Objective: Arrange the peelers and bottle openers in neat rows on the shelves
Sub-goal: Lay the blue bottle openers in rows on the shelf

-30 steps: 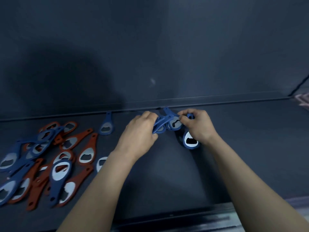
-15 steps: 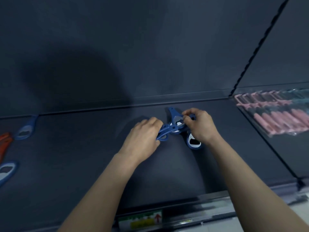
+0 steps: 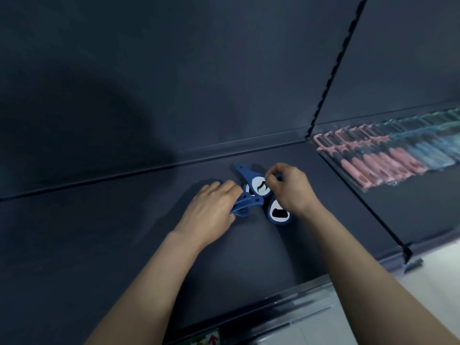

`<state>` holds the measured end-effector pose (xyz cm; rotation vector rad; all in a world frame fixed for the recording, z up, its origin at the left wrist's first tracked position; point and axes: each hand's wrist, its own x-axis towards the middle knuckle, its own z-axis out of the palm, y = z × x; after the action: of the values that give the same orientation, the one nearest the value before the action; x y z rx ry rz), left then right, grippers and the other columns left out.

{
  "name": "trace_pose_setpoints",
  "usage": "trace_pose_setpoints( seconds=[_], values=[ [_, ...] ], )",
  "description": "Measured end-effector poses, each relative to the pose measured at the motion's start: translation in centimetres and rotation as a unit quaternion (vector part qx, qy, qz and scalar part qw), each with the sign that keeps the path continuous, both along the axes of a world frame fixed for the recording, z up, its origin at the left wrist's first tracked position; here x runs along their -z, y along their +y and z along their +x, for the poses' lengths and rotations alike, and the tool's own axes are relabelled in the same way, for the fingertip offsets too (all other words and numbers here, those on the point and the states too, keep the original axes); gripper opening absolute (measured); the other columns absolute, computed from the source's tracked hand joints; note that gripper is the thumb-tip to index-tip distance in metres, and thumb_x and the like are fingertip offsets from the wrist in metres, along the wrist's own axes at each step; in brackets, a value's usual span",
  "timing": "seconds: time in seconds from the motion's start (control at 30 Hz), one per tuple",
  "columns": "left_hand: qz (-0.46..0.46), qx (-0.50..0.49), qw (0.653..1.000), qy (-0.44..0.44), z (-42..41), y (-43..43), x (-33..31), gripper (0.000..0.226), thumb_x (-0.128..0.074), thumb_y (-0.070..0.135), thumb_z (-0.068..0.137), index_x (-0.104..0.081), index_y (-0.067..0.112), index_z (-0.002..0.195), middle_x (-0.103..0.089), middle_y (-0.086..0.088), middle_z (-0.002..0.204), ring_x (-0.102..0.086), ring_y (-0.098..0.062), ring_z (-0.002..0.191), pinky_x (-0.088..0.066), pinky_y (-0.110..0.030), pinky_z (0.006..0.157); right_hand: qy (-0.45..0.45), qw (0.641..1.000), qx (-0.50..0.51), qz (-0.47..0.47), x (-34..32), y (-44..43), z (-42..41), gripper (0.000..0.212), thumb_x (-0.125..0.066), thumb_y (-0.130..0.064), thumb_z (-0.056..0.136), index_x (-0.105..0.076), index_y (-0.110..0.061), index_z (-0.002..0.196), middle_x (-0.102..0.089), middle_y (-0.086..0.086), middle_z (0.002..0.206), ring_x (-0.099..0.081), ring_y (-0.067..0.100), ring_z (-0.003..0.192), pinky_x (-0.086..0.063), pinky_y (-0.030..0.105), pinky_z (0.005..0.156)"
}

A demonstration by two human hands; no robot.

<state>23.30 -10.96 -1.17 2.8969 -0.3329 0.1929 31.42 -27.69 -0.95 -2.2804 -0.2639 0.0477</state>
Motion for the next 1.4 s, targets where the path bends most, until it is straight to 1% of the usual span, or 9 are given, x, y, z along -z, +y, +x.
trace_pose_setpoints(
  seconds=[0.23,0.47,0.57,0.67,0.83,1.03,1.13,1.27,1.4],
  values=[
    [-0.001,-0.004,1.000,0.024,0.4,0.0,0.3,0.037,-0.052,0.023,0.082,-0.048,0.025,0.118,-0.045,0.011,0.121,-0.037,-0.018,0.104,-0.030,-0.029,0.093,0.017,1.000,0.007,0.007,0.4,-0.7,0.4,0.011,-0.051,-0.014,0.089,-0.059,-0.015,0.081,-0.056,-0.012,0.069,-0.050,0.003,0.061,-0.037,0.006,0.049],
    [-0.048,-0.055,0.997,0.031,1.2,-1.5,-0.5,0.038,-0.049,0.057,0.081,-0.054,0.029,0.106,-0.047,0.016,0.113,-0.034,-0.011,0.110,-0.024,-0.028,0.092,-0.008,0.999,0.036,0.036,0.0,-2.2,2.9,0.012,-0.049,-0.017,0.094,-0.056,-0.015,0.084,-0.055,-0.011,0.073,-0.048,-0.001,0.066,-0.035,0.003,0.051],
    [-0.065,-0.065,0.996,0.017,2.7,-2.9,-1.0,0.028,-0.047,0.039,0.092,-0.053,0.023,0.114,-0.051,0.009,0.119,-0.041,-0.013,0.111,-0.029,-0.029,0.095,-0.006,0.998,0.040,0.040,-0.1,-3.3,4.2,0.012,-0.050,-0.017,0.095,-0.056,-0.015,0.085,-0.056,-0.008,0.074,-0.050,0.009,0.070,-0.032,0.016,0.050],
    [-0.075,-0.063,0.994,0.049,4.3,-4.2,-1.1,0.030,-0.048,0.025,0.095,-0.053,0.018,0.123,-0.050,0.006,0.126,-0.043,-0.014,0.116,-0.030,-0.027,0.099,0.005,0.998,0.040,0.051,0.0,-4.5,5.4,0.011,-0.051,-0.013,0.093,-0.058,-0.015,0.084,-0.057,-0.008,0.074,-0.051,0.009,0.070,-0.033,0.008,0.050],
    [-0.096,-0.097,0.984,0.112,6.1,-5.6,-0.9,0.026,-0.057,0.020,0.091,-0.061,0.017,0.117,-0.056,0.003,0.116,-0.049,-0.015,0.109,-0.040,-0.028,0.092,0.019,0.999,0.033,0.036,0.1,-6.3,7.0,0.006,-0.056,-0.008,0.090,-0.060,-0.012,0.091,-0.060,0.000,0.086,-0.054,0.014,0.078,-0.037,0.019,0.069],
    [-0.125,-0.144,0.974,0.119,8.0,-6.2,-1.3,0.007,-0.066,0.012,0.081,-0.063,0.009,0.087,-0.056,-0.001,0.091,-0.054,-0.018,0.086,-0.043,-0.028,0.074,0.018,1.000,0.021,0.012,0.1,-7.6,8.3,0.009,-0.057,-0.005,0.088,-0.062,-0.008,0.095,-0.062,0.009,0.087,-0.057,0.021,0.079,-0.046,0.027,0.071],
    [-0.119,-0.181,0.969,0.123,9.1,-6.9,-1.4,0.011,-0.062,0.016,0.084,-0.059,0.008,0.077,-0.062,-0.003,0.085,-0.057,-0.023,0.080,-0.046,-0.033,0.071,0.005,0.999,0.004,-0.039,0.1,-7.9,8.7,0.012,-0.057,-0.005,0.086,-0.066,-0.008,0.093,-0.066,0.012,0.089,-0.060,0.025,0.082,-0.045,0.024,0.071],
    [-0.114,-0.223,0.963,0.102,10.4,-7.9,-1.4,0.020,-0.055,0.021,0.090,-0.054,0.005,0.077,-0.061,-0.012,0.086,-0.056,-0.029,0.081,-0.041,-0.032,0.065,-0.012,0.997,-0.008,-0.080,0.2,-8.3,8.7,0.010,-0.060,-0.011,0.084,-0.069,-0.011,0.087,-0.070,0.012,0.088,-0.063,0.026,0.083,-0.048,0.027,0.072],
    [-0.122,-0.242,0.960,0.065,11.0,-8.1,-0.9,0.016,-0.050,0.018,0.092,-0.055,0.003,0.090,-0.062,-0.012,0.090,-0.057,-0.028,0.083,-0.046,-0.036,0.070,-0.004,0.993,-0.075,-0.086,0.5,-8.3,8.8,0.021,-0.067,-0.021,0.085,-0.069,-0.011,0.103,-0.066,0.010,0.103,-0.061,0.022,0.092,-0.045,0.023,0.080]
  ],
)
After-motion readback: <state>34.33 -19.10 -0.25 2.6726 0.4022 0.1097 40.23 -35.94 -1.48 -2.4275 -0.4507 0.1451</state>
